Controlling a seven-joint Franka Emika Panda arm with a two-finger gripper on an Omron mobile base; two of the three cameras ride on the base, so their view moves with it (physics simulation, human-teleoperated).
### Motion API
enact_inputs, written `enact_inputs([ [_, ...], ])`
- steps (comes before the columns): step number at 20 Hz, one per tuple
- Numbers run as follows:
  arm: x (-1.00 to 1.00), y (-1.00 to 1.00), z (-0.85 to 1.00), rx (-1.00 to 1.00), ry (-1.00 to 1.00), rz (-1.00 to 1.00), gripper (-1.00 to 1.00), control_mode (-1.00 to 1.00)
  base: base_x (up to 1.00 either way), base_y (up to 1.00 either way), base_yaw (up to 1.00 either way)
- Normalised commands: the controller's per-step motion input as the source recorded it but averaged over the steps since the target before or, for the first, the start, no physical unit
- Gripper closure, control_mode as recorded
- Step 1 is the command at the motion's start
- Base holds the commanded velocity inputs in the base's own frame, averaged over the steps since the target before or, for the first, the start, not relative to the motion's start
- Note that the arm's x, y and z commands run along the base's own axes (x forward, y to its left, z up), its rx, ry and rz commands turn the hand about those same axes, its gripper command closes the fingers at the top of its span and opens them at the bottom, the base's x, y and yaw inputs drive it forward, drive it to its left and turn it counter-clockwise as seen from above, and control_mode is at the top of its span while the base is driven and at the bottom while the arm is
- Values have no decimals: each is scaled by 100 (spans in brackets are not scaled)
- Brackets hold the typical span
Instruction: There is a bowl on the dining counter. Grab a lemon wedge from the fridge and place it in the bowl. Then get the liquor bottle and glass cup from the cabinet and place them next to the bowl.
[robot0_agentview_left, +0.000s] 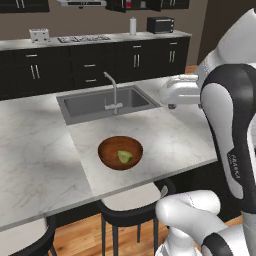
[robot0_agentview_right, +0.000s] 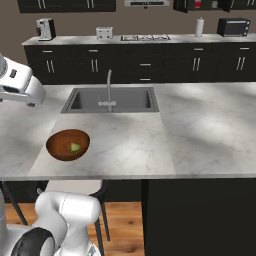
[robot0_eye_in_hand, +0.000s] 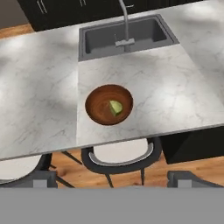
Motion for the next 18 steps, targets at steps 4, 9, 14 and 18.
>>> enact_inputs([
  [4,-68,-24,-15,-16,-6,0,-100,-100,0,0,0],
  [9,-51,-50,-64,-6,-3,0,-100,-100,0,0,0],
  [14,-28,-35,-34,4,0,0,-100,-100,0,0,0],
  [18,-1,-17,-3,6,0,0,-100,-100,0,0,0],
])
